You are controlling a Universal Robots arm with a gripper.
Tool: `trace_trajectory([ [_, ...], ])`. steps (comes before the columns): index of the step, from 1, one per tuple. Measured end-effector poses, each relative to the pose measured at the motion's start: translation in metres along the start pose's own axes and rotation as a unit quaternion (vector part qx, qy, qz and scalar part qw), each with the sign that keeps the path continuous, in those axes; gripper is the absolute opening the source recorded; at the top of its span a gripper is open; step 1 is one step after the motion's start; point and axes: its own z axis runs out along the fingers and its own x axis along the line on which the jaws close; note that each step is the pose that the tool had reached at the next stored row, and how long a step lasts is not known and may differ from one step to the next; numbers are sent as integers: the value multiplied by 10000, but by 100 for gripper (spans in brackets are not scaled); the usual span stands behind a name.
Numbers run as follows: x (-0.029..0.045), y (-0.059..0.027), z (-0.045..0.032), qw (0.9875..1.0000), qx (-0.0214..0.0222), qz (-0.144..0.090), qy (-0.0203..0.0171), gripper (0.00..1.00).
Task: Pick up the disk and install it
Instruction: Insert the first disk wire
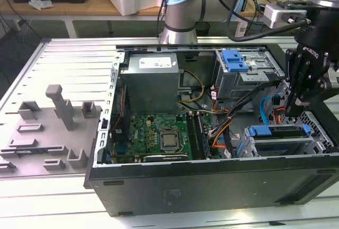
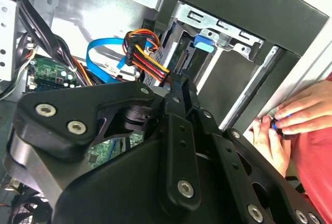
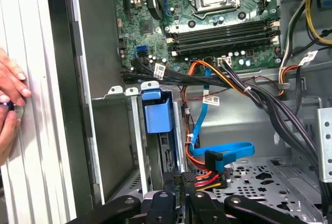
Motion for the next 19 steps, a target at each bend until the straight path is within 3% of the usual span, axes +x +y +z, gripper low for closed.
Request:
trace_trajectory([
  [3, 42, -6, 9, 10000, -8, 1, -70, 17],
  [5, 66, -9, 15, 10000, -11, 2, -91, 17],
  [14, 69, -34, 19, 10000, -8, -19, -95, 17],
  [19, 72, -35, 30, 9998, 14, -144, -100, 17],
])
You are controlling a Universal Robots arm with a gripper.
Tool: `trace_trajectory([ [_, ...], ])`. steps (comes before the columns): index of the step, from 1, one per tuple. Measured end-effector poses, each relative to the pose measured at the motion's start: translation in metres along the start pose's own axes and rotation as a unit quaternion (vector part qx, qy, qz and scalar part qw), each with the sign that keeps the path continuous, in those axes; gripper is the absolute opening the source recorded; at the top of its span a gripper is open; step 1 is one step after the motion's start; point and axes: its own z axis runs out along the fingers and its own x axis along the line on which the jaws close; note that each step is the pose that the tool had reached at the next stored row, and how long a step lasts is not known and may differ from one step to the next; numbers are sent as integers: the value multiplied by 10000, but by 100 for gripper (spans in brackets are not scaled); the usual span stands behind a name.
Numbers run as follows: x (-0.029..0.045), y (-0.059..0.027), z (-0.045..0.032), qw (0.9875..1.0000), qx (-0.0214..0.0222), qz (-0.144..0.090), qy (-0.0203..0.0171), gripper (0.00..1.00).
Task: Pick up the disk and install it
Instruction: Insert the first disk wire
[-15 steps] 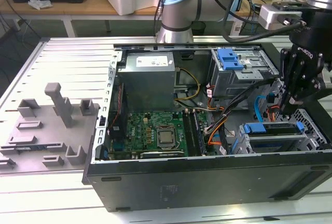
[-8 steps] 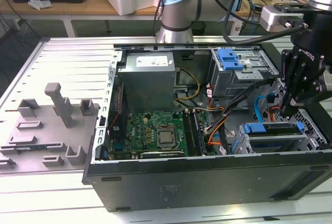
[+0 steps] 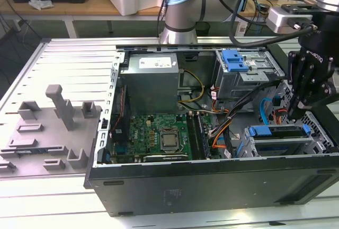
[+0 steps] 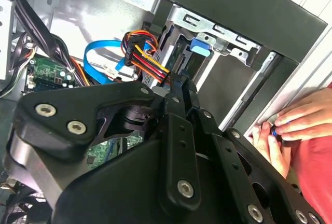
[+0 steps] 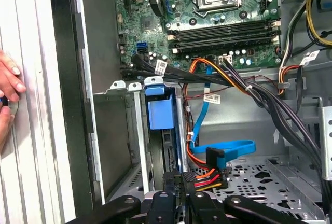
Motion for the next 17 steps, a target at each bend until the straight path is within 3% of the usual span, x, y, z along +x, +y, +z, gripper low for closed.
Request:
trace_trajectory([
  [3, 6, 0, 17, 9999, 24, -151, -8, 17],
  [13, 28, -1, 34, 9999, 24, -151, -7, 17],
  [17, 35, -2, 38, 9999, 23, -150, -23, 17],
])
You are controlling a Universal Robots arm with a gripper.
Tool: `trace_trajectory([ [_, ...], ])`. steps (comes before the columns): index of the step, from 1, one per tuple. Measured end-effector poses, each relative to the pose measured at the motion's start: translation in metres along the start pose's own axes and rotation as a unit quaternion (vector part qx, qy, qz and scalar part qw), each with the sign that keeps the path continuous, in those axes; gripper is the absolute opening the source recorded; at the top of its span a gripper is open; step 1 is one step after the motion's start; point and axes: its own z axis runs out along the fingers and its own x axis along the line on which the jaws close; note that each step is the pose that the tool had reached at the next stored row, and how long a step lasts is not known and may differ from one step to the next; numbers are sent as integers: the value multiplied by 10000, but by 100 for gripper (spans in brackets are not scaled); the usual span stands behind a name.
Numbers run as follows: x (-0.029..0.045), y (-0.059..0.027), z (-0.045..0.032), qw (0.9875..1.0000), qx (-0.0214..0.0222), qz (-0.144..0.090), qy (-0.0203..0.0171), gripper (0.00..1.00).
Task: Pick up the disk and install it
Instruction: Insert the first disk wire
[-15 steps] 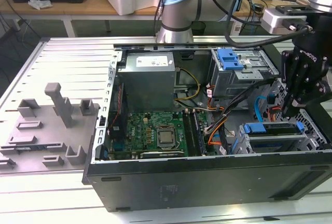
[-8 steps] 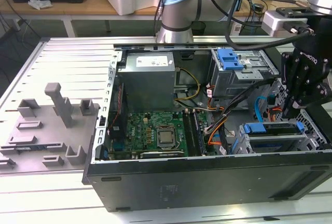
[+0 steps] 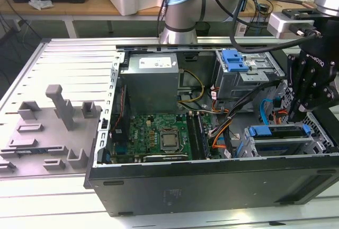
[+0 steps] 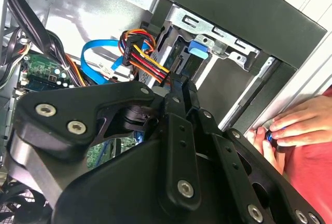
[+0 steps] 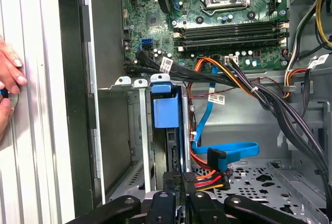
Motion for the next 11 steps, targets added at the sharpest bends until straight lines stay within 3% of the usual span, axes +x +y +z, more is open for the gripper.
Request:
trace_trajectory([
  [11, 19, -1, 12, 10000, -2, 1, -38, 17],
])
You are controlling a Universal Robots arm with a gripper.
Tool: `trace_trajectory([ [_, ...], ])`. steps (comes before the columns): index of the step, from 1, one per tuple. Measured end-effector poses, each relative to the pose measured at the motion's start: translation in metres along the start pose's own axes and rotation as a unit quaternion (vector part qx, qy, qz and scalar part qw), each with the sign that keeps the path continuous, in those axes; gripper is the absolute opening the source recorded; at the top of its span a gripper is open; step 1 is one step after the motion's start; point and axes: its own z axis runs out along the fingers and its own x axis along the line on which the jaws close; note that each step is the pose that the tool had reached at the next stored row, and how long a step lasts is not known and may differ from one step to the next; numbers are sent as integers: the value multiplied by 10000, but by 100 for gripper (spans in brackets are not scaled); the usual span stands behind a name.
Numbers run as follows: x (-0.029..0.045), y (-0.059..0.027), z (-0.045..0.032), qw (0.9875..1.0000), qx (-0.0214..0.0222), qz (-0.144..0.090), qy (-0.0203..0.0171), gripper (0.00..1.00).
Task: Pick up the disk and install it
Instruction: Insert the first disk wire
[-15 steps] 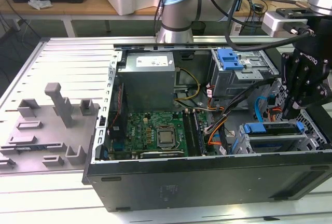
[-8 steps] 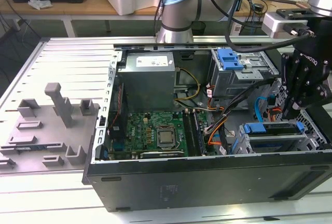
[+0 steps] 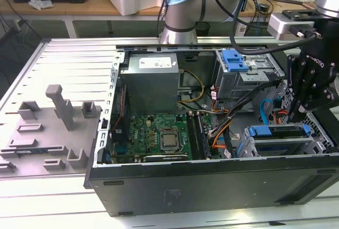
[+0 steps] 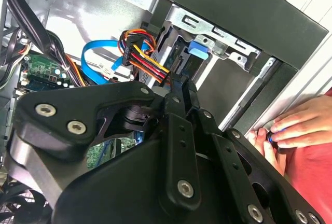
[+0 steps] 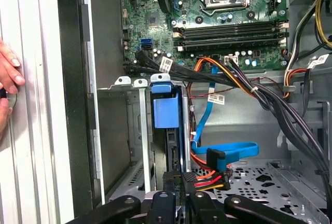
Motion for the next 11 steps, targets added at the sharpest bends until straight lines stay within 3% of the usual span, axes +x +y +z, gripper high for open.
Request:
trace_trajectory([
  [3, 16, -1, 5, 10000, -3, 2, -60, 17],
  [4, 26, -1, 8, 10000, -5, 3, -97, 17],
  [6, 43, -2, 14, 9999, -7, 3, -126, 17],
  [11, 59, -3, 22, 9999, -8, 4, -137, 17],
])
